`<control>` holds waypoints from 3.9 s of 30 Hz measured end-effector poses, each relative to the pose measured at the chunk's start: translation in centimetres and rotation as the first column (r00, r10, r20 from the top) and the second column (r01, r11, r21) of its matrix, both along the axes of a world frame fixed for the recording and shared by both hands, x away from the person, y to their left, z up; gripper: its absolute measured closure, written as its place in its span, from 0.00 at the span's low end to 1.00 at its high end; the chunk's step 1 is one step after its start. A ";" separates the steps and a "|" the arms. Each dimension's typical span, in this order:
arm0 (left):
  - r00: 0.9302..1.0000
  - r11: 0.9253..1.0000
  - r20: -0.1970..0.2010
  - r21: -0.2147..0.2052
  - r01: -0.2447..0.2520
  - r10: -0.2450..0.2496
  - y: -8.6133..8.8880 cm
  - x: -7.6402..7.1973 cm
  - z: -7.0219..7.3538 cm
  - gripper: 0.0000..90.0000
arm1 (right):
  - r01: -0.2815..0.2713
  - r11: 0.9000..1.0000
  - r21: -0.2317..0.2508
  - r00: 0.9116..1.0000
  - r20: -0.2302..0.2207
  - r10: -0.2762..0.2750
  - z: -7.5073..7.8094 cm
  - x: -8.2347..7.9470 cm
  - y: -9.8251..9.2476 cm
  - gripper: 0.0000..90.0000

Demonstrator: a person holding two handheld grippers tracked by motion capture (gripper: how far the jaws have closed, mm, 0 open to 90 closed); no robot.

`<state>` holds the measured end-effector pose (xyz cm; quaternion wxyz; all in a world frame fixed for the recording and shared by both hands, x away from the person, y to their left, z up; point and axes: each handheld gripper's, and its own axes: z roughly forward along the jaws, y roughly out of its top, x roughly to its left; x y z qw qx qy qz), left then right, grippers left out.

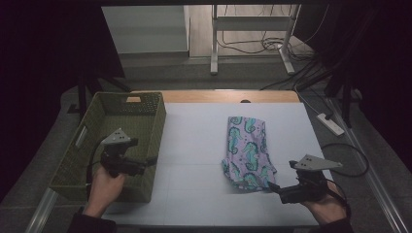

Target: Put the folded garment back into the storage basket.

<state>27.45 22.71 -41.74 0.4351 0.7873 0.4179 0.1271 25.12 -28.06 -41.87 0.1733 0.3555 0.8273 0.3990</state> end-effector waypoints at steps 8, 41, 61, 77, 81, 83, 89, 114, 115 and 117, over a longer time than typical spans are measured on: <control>1.000 1.000 0.016 0.016 0.002 -0.003 -1.5 1.4 0.8 0.00 | -0.010 1.000 0.002 1.000 -0.009 0.010 -0.1 0.3 0.4 0.00; 0.992 0.992 0.004 -0.009 0.125 -0.125 -8.7 8.7 1.2 0.00 | -0.048 0.999 0.000 0.998 -0.038 0.048 -0.5 1.4 1.2 0.00; 0.985 0.985 -0.008 -0.005 0.174 -0.174 -15.0 13.4 -0.3 0.00 | -0.078 0.997 0.008 0.995 -0.055 0.078 -1.5 2.2 1.6 0.00; 0.985 0.984 -0.049 0.057 0.171 -0.168 -18.7 16.9 -2.4 0.00 | -0.071 0.997 -0.041 0.993 -0.097 0.067 -2.4 3.1 2.3 0.00; 0.984 0.982 -0.053 0.073 0.174 -0.170 -19.3 17.6 -2.7 0.00 | -0.074 0.997 -0.037 0.992 -0.108 0.069 -2.6 3.6 2.5 0.00; 0.984 0.982 -0.058 0.073 0.175 -0.171 -19.7 18.1 -2.9 0.00 | -0.077 0.996 -0.035 0.991 -0.112 0.072 -2.7 3.7 2.5 0.00; 0.983 0.978 -0.062 0.111 0.178 -0.172 -20.5 19.5 -3.4 0.00 | -0.106 0.993 -0.054 0.987 -0.131 0.098 -3.2 4.3 2.9 0.00; 0.983 0.975 -0.113 0.151 0.163 -0.146 -22.5 23.6 -6.7 0.00 | -0.214 0.962 -0.170 0.959 -0.222 0.174 -5.8 6.3 5.4 0.00; 0.983 0.975 -0.113 0.151 0.163 -0.146 -22.5 23.6 -6.7 0.00 | -0.217 0.961 -0.172 0.959 -0.222 0.177 -5.9 6.3 5.5 0.00; 0.982 0.975 -0.118 0.149 0.163 -0.146 -22.8 24.1 -7.2 0.00 | -0.221 0.959 -0.179 0.958 -0.226 0.178 -6.1 6.4 5.6 0.00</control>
